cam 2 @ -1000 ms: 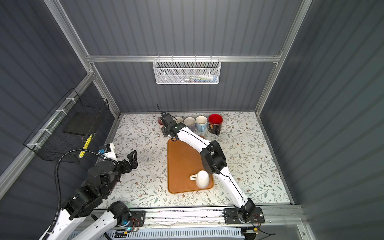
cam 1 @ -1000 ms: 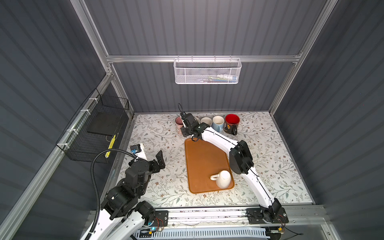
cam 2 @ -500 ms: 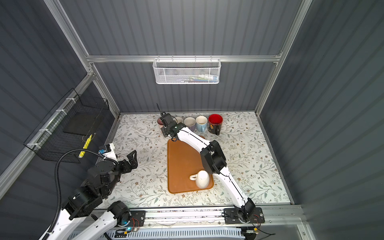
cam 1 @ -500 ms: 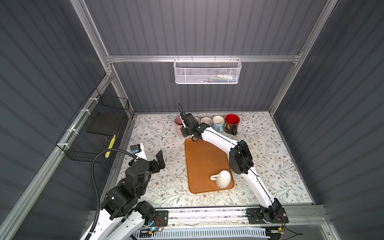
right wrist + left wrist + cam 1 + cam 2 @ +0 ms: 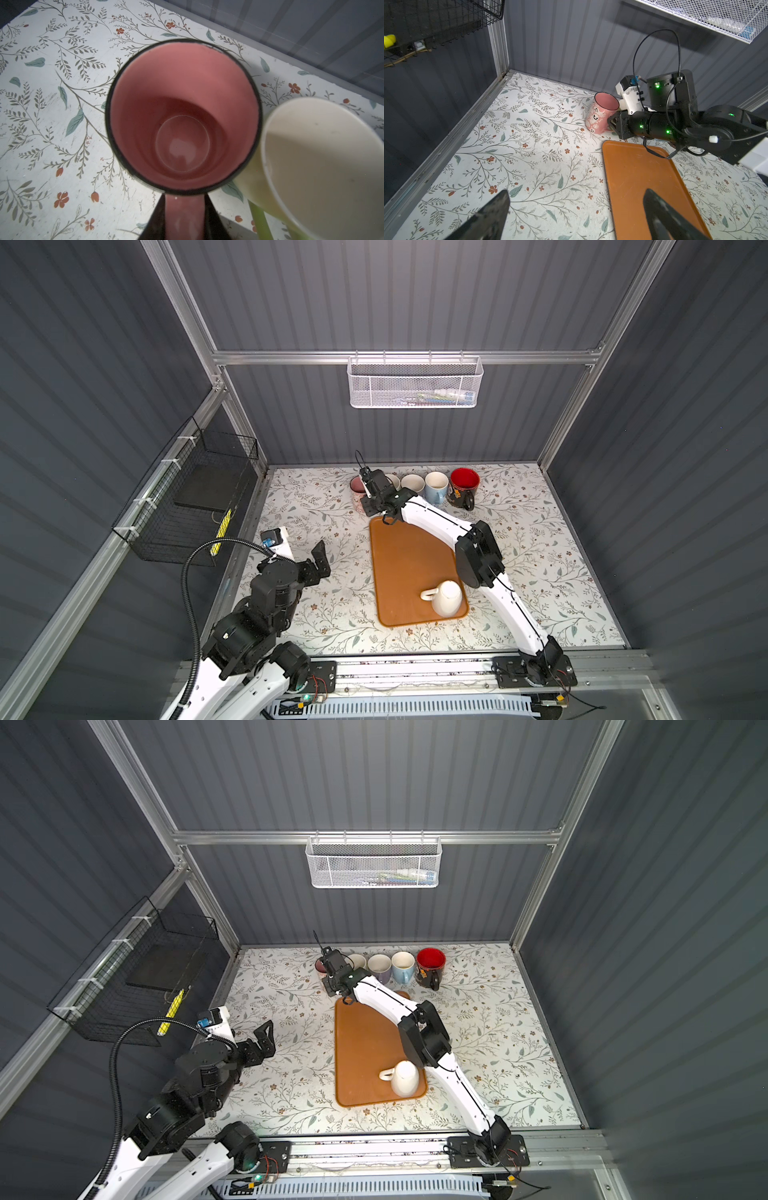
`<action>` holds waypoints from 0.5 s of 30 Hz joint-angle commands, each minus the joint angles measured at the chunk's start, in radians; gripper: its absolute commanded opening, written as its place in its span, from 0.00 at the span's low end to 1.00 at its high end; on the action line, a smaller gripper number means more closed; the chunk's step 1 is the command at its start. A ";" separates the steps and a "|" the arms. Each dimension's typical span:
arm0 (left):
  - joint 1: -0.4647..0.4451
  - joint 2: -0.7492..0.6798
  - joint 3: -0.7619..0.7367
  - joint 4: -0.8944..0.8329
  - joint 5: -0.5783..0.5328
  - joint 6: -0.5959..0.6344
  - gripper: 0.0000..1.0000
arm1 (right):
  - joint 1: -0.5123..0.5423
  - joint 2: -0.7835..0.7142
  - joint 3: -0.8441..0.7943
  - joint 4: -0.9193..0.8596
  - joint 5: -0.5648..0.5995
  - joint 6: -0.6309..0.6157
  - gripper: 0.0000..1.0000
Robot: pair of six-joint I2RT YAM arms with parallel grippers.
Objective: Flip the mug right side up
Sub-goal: 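Open the right gripper and lift it away from the pink mug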
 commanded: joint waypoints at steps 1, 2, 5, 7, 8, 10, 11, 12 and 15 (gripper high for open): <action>0.006 0.003 -0.003 0.000 0.018 -0.001 1.00 | -0.001 -0.021 0.043 0.054 -0.002 0.003 0.30; 0.006 0.003 -0.001 0.001 0.026 0.002 1.00 | -0.001 -0.023 0.041 0.054 -0.007 0.003 0.32; 0.006 0.001 0.007 0.003 0.047 0.015 1.00 | 0.000 -0.039 0.028 0.058 -0.018 0.001 0.42; 0.006 -0.002 0.016 0.003 0.062 0.029 1.00 | 0.002 -0.060 0.008 0.070 -0.024 -0.001 0.48; 0.006 -0.002 0.021 0.003 0.069 0.036 1.00 | 0.002 -0.071 -0.002 0.076 -0.027 -0.002 0.51; 0.006 0.000 0.039 -0.005 0.078 0.048 1.00 | 0.004 -0.098 -0.028 0.088 -0.032 -0.005 0.57; 0.006 0.001 0.048 -0.008 0.083 0.055 1.00 | 0.005 -0.111 -0.041 0.092 -0.034 -0.008 0.59; 0.006 0.004 0.057 -0.011 0.092 0.064 1.00 | 0.006 -0.130 -0.056 0.097 -0.038 -0.010 0.62; 0.006 0.027 0.087 -0.026 0.132 0.085 1.00 | 0.009 -0.195 -0.123 0.128 -0.051 -0.013 0.68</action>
